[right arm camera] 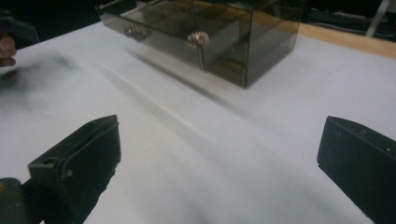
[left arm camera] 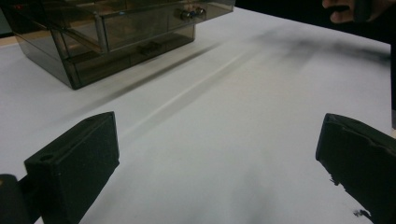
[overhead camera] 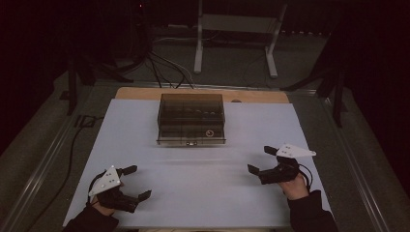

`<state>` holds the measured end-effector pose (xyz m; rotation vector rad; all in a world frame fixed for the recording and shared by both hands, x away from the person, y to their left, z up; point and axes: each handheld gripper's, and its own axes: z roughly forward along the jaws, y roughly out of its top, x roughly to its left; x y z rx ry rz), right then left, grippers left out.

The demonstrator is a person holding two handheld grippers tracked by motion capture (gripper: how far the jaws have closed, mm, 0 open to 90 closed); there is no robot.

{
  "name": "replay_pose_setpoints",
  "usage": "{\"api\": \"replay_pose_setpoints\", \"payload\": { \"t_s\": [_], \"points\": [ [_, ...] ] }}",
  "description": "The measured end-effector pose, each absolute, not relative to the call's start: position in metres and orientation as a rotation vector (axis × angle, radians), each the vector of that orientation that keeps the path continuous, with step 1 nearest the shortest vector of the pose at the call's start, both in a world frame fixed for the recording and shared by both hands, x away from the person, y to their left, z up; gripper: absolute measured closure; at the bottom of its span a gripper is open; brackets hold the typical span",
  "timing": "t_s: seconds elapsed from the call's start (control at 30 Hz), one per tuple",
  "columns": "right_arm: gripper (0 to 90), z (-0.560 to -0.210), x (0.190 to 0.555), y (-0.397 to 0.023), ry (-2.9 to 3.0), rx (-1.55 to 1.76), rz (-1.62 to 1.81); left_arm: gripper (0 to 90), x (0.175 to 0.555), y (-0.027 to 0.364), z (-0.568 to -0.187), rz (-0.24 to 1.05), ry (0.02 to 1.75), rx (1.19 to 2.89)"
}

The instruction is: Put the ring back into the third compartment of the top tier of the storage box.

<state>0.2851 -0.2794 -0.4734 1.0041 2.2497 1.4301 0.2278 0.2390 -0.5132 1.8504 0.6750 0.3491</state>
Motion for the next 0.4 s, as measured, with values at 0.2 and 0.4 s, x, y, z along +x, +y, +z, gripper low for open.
{"api": "replay_pose_setpoints", "payload": {
  "t_s": [0.2,0.4],
  "points": [
    [0.0,-0.481,0.269,-0.292,2.235,1.045,1.397,0.6,0.228,0.239,-0.513,0.349,0.674,1.851],
    [0.0,-0.488,0.258,-0.301,2.216,1.084,1.346,0.6,0.228,0.238,-0.513,0.349,0.673,1.853]
  ]
}}
